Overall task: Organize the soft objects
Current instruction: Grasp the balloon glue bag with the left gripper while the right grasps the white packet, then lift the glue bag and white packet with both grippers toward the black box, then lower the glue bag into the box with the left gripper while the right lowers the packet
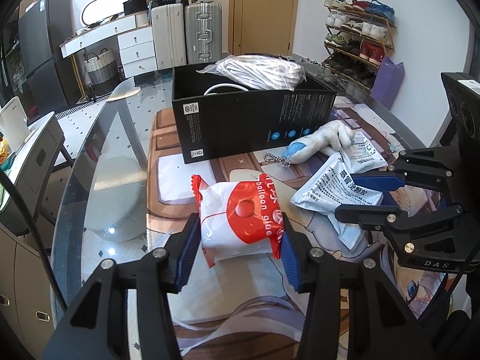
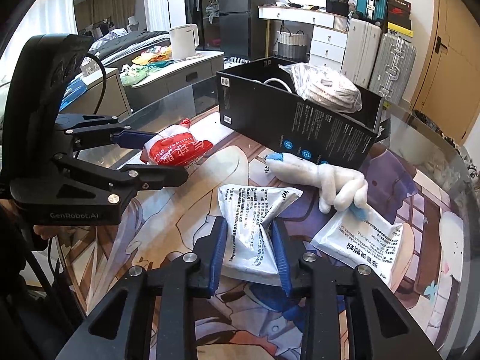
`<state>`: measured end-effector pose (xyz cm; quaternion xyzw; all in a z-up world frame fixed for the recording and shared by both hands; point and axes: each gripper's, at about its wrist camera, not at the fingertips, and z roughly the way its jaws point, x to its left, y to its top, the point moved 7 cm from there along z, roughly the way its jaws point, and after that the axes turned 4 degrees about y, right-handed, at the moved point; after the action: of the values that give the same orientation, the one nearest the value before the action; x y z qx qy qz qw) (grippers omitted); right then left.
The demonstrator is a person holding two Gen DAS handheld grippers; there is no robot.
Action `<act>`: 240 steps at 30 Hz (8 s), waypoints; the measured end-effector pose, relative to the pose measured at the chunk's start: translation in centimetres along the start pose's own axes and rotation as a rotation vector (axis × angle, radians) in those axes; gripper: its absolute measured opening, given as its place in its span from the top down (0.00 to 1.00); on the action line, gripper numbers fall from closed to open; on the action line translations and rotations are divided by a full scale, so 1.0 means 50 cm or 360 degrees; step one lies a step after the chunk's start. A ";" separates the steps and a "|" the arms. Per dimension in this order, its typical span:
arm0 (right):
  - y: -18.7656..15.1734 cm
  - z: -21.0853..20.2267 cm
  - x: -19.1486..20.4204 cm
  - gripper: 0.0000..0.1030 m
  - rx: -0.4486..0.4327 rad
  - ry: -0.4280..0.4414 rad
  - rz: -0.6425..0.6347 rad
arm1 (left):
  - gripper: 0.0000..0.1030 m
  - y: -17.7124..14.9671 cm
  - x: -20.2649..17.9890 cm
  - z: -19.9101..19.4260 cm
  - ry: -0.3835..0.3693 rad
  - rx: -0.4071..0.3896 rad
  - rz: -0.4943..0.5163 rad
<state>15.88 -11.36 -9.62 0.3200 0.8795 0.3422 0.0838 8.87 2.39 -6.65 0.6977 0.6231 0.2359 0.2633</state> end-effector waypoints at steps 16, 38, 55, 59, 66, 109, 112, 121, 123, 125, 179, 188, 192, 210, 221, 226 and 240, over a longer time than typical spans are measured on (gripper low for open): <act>0.012 -0.071 -0.004 0.71 -0.0119 -0.0016 0.0009 | 0.53 0.019 -0.001 -0.030 -0.0006 -0.0060 -0.0010; 0.034 -0.133 -0.028 0.75 -0.0250 -0.0053 0.0053 | 0.53 0.042 -0.006 -0.043 -0.0015 -0.0097 -0.0009; 0.004 -0.042 -0.020 0.49 -0.0058 0.0005 0.0038 | 0.53 0.033 0.003 -0.029 -0.0013 -0.0069 -0.0021; 0.004 -0.010 -0.014 0.41 0.0012 -0.0008 -0.0019 | 0.53 0.031 0.003 -0.024 -0.0017 -0.0060 -0.0022; 0.002 0.034 -0.012 0.45 0.0100 -0.0019 -0.0040 | 0.53 0.031 0.006 -0.021 -0.0018 -0.0056 -0.0028; 0.086 -0.162 -0.038 0.69 -0.0376 -0.0059 0.0043 | 0.53 0.100 -0.003 -0.068 0.0005 -0.0203 -0.0016; 0.095 -0.177 -0.044 0.69 -0.0405 -0.0075 0.0045 | 0.53 0.109 -0.002 -0.071 0.0011 -0.0217 -0.0012; 0.123 -0.208 -0.056 0.69 -0.0477 -0.0098 0.0059 | 0.53 0.137 0.004 -0.081 0.0023 -0.0260 -0.0024; 0.129 -0.211 -0.059 0.69 -0.0489 -0.0102 0.0059 | 0.53 0.145 0.006 -0.083 0.0027 -0.0272 -0.0026; 0.137 -0.217 -0.062 0.69 -0.0505 -0.0106 0.0059 | 0.53 0.153 0.008 -0.084 0.0025 -0.0284 -0.0026; 0.264 -0.070 -0.164 0.69 -0.0500 -0.0083 0.0133 | 0.53 0.252 0.029 0.040 0.0043 -0.0286 -0.0082; 0.271 -0.035 -0.173 0.69 -0.0462 -0.0064 0.0120 | 0.53 0.258 0.027 0.058 0.0037 -0.0274 -0.0067; 0.272 -0.023 -0.175 0.69 -0.0446 -0.0058 0.0117 | 0.53 0.259 0.024 0.066 0.0031 -0.0266 -0.0060; 0.266 0.020 -0.197 0.69 -0.0402 -0.0035 0.0151 | 0.53 0.251 0.021 0.092 0.0043 -0.0225 -0.0047; 0.260 0.048 -0.213 0.69 -0.0381 -0.0032 0.0178 | 0.52 0.237 0.028 0.111 0.0042 -0.0195 -0.0037; 0.249 0.054 -0.209 0.69 -0.0373 -0.0031 0.0184 | 0.52 0.237 0.022 0.113 0.0057 -0.0198 -0.0010; 0.238 0.052 -0.192 0.69 -0.0359 -0.0075 0.0126 | 0.52 0.237 0.015 0.117 0.0071 -0.0209 -0.0002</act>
<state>30.34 -9.20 -4.43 0.3508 0.8199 0.4345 0.1263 21.64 1.69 -3.20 0.6731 0.6124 0.2917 0.2947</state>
